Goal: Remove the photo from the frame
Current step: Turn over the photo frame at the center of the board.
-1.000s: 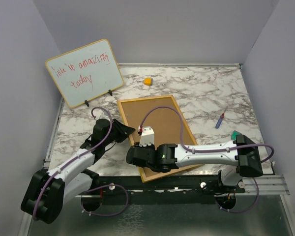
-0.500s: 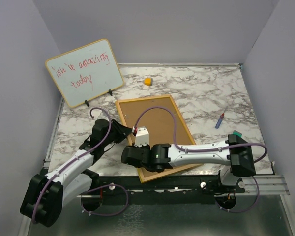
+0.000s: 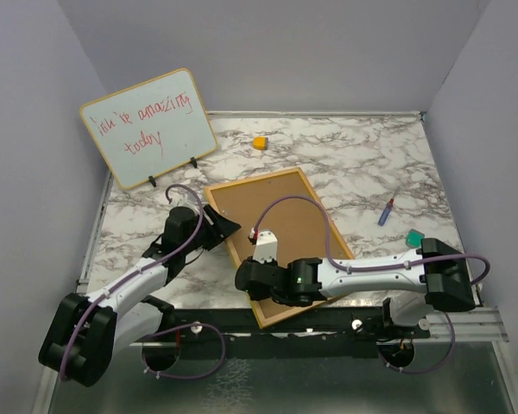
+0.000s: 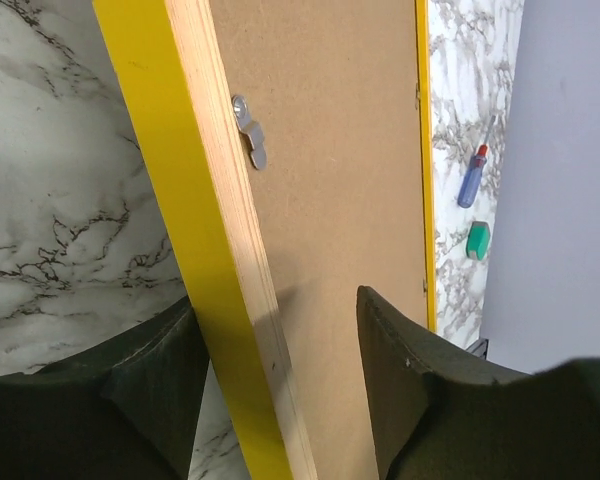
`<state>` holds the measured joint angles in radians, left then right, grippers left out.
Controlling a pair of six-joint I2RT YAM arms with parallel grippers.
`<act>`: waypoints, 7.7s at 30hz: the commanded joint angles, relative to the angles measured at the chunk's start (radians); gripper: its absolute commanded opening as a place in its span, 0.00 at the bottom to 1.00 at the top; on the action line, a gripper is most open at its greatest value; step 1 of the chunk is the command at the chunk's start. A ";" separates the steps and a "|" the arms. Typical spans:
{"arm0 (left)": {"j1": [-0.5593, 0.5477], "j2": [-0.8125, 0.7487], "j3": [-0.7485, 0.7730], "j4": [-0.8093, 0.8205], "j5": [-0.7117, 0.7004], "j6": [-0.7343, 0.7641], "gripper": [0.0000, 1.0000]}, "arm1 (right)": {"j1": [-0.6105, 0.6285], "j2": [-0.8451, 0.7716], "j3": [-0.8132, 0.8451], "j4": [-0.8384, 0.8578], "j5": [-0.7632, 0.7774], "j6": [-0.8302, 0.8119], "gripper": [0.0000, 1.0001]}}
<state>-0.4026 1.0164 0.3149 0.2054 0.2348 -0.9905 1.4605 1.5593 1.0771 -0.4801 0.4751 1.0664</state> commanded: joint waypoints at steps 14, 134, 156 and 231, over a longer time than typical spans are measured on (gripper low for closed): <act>-0.004 0.049 -0.109 0.282 0.047 -0.077 0.39 | -0.054 -0.059 -0.050 0.223 -0.157 0.072 0.00; -0.002 0.132 1.013 -1.173 -0.480 0.532 0.00 | -0.782 -0.218 -0.370 0.306 -0.592 -0.176 0.85; -0.200 0.451 1.501 -1.411 -0.756 0.492 0.00 | -0.782 -0.488 -0.403 0.443 -0.797 -0.135 0.84; -0.518 0.827 1.705 -1.288 -0.865 0.199 0.00 | -0.397 -0.455 -0.002 0.244 -0.338 0.041 0.75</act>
<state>-0.9207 1.7912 2.0380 -1.1408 -0.6659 -0.6197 1.0481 1.1366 1.0916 -0.2550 0.0944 1.0607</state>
